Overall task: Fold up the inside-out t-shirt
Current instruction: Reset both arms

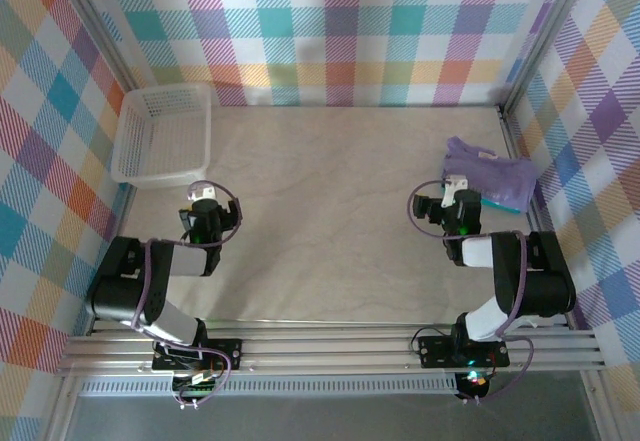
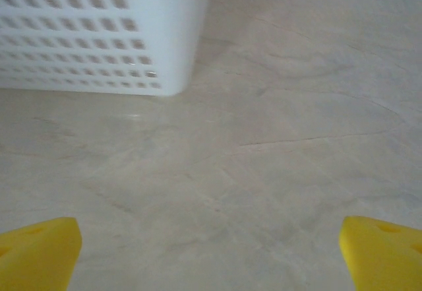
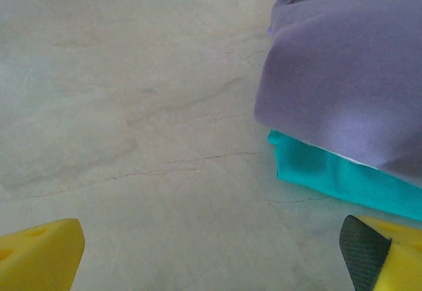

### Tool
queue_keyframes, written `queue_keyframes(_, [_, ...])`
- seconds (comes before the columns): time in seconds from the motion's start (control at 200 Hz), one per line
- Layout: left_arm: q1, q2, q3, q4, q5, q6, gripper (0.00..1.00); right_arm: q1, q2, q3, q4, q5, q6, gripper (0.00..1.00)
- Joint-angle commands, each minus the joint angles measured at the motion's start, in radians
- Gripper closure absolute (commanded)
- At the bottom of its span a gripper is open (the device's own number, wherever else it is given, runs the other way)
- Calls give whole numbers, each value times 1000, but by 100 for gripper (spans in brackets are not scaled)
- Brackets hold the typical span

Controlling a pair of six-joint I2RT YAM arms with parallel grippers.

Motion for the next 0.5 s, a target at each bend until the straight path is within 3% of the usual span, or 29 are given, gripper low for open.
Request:
queue_keyframes(0.0, [19, 17, 20, 92, 68, 26, 0, -6, -3, 0, 104, -27, -19, 0])
queue_keyframes(0.5, [19, 11, 23, 74, 71, 25, 0, -7, -4, 0, 102, -27, -21, 0])
